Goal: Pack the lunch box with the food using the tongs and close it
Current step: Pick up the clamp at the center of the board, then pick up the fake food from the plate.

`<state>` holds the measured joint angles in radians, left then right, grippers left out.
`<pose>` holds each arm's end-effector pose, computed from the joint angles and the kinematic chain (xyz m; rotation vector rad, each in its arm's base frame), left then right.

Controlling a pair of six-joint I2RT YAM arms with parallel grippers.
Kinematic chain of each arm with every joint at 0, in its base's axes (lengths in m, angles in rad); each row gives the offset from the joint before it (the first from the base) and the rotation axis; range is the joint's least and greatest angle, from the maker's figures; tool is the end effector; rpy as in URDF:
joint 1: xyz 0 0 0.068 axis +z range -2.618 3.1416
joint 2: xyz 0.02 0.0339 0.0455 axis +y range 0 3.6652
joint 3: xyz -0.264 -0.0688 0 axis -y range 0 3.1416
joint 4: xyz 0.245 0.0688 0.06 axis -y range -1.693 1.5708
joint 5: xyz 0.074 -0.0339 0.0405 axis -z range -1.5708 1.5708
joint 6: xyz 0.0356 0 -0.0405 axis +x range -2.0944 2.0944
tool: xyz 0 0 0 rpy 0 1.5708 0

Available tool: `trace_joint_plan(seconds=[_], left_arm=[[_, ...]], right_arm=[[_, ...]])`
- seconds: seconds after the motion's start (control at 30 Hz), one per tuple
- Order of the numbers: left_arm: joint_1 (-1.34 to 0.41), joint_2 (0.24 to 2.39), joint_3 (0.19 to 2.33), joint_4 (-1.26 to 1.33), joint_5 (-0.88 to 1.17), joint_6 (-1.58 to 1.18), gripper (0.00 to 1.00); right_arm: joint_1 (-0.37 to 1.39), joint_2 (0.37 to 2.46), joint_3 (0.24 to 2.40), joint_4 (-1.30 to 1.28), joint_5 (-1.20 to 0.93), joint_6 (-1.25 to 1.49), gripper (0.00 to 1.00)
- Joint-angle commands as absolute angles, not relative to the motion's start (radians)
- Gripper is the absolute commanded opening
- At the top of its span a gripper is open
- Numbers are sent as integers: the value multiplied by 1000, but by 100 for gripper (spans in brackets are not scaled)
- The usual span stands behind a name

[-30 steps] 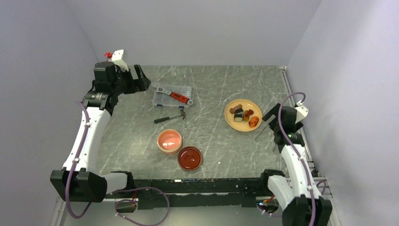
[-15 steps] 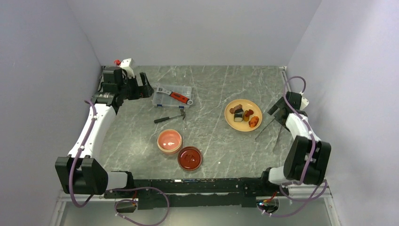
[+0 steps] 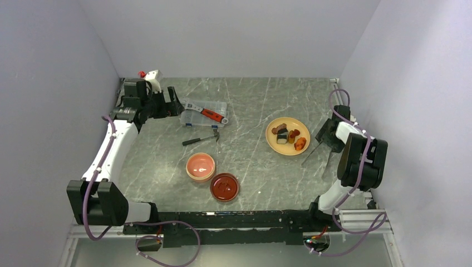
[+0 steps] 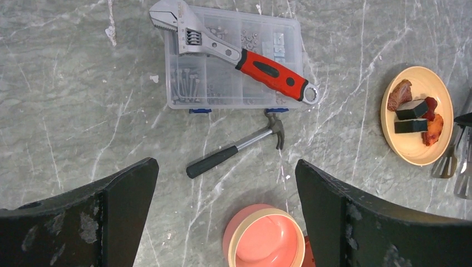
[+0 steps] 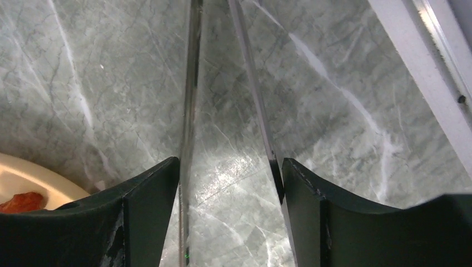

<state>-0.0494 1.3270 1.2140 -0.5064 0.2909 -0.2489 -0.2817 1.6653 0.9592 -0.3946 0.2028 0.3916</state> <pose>0.2936 -0.0247 0.3389 -0.0538 2.2013 -0.4861 0.3050 -0.0957 0.1659 0.9372 2.4822 -0.2346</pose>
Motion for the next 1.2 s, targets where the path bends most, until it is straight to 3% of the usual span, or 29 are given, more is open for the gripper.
trace_joint_plan(seconds=[0.0, 0.23, 0.57, 0.73, 0.87, 1.17], left_arm=[[-48, 1333, 1264, -507, 333, -244, 99], [-48, 1343, 1258, -499, 344, -249, 99], [-49, 1362, 1268, -508, 370, -247, 99], [-49, 1351, 1259, -494, 376, -247, 99], [-50, 1355, 1258, -494, 377, -246, 99], [-49, 1358, 1258, -497, 368, -244, 99]], right_arm=[[-284, 1694, 991, -375, 182, 386, 69], [-284, 1599, 929, -302, 163, 369, 43], [-271, 1164, 713, -107, 87, 324, 42], [-110, 903, 622, -37, 254, 278, 42], [5, 777, 576, -5, 383, 239, 40], [102, 655, 574, 63, 360, 223, 38]])
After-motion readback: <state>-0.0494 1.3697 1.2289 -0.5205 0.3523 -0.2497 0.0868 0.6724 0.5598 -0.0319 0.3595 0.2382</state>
